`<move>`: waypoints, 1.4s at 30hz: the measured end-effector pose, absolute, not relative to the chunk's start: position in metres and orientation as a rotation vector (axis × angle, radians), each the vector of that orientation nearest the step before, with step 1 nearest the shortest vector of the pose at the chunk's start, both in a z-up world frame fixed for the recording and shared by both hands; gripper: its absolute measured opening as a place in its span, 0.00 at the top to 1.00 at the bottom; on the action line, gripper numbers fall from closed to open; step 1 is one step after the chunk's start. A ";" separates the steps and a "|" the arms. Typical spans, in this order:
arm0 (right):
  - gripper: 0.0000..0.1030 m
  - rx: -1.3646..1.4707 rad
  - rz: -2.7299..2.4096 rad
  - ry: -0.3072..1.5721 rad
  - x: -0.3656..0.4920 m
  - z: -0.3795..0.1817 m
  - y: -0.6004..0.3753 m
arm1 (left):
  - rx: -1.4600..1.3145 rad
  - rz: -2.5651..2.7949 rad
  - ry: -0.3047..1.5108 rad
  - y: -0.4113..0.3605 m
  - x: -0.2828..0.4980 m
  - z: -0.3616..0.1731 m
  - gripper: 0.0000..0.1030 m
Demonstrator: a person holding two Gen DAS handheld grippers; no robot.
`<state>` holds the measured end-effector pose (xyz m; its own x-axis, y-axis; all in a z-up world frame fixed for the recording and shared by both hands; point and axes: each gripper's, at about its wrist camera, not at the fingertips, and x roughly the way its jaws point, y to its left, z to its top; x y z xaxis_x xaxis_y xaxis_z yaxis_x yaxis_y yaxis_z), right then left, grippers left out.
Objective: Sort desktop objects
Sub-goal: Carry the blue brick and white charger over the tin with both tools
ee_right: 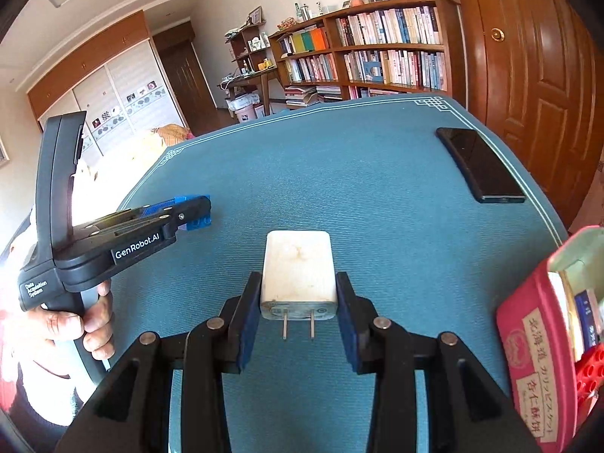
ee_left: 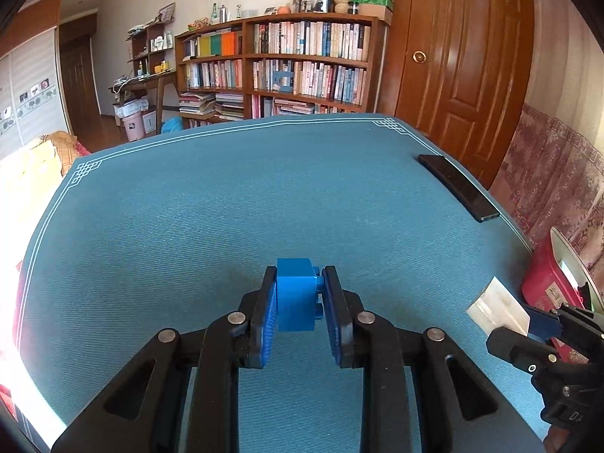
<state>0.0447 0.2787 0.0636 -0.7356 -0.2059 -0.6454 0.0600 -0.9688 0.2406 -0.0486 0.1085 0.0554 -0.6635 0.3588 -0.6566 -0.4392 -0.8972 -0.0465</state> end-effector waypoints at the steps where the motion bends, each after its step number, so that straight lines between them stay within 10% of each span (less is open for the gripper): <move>1: 0.60 1.063 -2.800 -0.308 0.052 0.066 0.283 | -0.948 2.509 0.166 0.113 -0.044 0.057 0.76; 42: 0.60 1.093 -3.168 -0.510 0.189 0.088 0.461 | -0.778 2.038 0.290 0.332 0.076 0.094 0.76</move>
